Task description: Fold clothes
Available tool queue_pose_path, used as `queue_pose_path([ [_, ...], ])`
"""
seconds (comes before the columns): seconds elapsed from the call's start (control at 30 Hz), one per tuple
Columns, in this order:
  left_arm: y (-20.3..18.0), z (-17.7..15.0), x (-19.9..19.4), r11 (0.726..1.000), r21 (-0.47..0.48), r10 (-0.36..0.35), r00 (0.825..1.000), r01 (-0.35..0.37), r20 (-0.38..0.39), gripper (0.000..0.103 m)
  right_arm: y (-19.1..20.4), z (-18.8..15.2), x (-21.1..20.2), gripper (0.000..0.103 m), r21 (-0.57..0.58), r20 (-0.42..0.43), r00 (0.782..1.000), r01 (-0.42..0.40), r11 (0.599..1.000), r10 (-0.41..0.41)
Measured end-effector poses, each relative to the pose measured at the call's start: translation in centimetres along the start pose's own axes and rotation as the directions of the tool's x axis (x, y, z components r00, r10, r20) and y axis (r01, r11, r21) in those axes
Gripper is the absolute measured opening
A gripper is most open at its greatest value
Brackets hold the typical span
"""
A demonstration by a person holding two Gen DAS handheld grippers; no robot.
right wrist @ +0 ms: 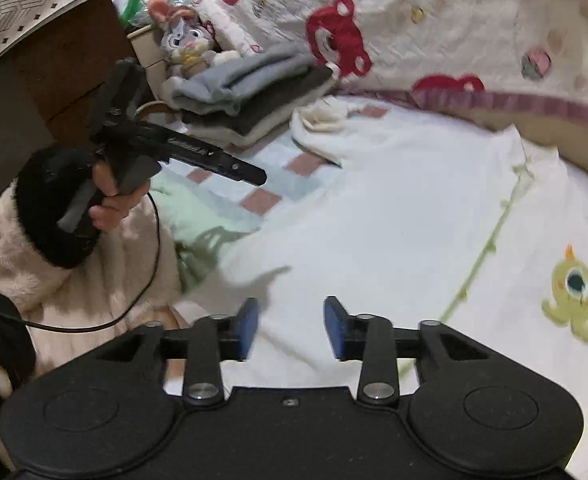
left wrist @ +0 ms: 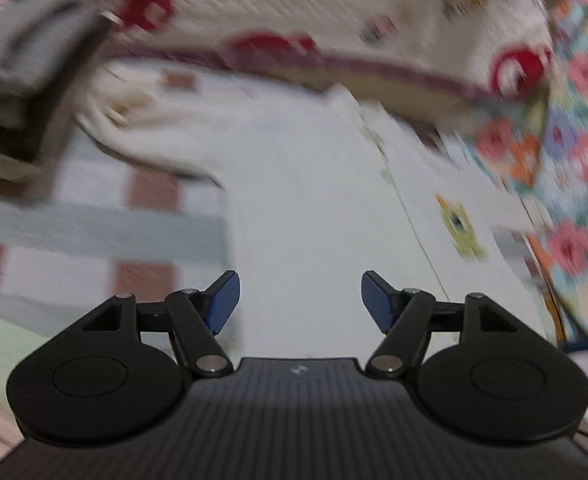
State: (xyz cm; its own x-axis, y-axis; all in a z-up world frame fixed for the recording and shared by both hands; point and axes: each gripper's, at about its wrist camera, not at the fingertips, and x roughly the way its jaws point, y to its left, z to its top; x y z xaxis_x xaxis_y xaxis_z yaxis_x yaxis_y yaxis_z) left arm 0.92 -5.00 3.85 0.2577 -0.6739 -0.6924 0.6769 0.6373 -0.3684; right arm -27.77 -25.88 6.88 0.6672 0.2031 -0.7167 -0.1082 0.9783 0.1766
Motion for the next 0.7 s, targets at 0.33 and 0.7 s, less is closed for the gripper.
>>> queue_pose_path([
  [0.33,4.2,2.6,-2.0,0.991,-0.104,0.101,0.983,-0.085,0.156,0.067,7.4,9.1,2.0,0.065,-0.115,0.084,0.978,0.201,0.973,-0.192],
  [0.7,7.7,6.9,4.4,0.969,-0.101,0.242,0.946,-0.225,0.215,0.072,7.7,13.4,12.3,0.065,0.031,0.132,0.975,0.174,0.984,-0.177],
])
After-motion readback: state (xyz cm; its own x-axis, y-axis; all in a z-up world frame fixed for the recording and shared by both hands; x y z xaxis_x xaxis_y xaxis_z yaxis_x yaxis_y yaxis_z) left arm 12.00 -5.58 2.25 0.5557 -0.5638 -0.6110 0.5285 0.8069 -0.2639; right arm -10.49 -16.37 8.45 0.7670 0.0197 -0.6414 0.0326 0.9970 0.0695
